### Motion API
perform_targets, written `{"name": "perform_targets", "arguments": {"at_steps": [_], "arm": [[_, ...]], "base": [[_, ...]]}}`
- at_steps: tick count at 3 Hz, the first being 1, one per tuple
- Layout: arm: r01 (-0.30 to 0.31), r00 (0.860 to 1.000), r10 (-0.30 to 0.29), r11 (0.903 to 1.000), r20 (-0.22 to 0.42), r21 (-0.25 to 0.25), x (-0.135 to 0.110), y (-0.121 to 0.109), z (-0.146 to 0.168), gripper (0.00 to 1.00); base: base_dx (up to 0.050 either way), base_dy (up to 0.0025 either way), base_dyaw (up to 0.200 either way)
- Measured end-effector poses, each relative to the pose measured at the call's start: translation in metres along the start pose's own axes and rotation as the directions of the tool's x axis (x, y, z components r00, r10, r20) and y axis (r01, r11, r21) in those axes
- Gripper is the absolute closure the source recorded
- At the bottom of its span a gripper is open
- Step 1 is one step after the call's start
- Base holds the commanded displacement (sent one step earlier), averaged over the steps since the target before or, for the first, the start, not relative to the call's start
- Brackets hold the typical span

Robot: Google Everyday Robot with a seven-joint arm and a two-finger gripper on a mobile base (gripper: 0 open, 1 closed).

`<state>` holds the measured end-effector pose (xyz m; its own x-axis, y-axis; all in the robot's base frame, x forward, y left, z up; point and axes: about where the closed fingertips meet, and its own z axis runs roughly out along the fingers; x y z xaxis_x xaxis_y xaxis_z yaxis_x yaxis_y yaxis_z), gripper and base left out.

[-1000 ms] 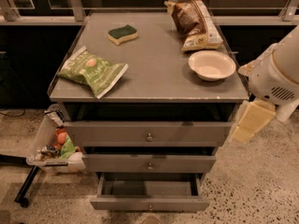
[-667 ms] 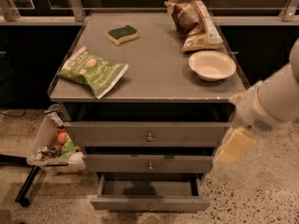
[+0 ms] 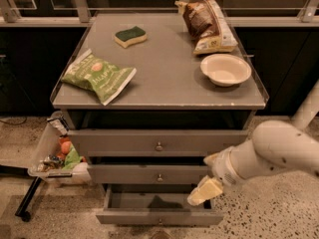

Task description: Close bottom drawer

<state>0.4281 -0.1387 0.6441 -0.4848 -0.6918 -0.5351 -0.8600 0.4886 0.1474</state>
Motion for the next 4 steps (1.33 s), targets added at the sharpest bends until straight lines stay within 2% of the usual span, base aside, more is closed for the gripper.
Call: {"name": "perform_targets", "arguments": {"at_steps": [1,2,3,4], "arm": [[-0.030,0.999,0.030,0.9995,0.025,0.008,0.007,-0.013,0.021,0.43],[-0.030,0.999,0.030,0.9995,0.025,0.008,0.007,-0.013,0.021,0.66],[-0.063,0.996,0.060,0.9966,0.062,0.052,0.023,-0.016,0.034,0.89],[-0.140,0.981,0.120,0.9822,0.155,0.125,0.080,-0.039,0.065,1.00]], "base": [[0.000,0.00000,0.000],[0.000,0.00000,0.000],[0.000,0.00000,0.000],[0.000,0.00000,0.000]]}}
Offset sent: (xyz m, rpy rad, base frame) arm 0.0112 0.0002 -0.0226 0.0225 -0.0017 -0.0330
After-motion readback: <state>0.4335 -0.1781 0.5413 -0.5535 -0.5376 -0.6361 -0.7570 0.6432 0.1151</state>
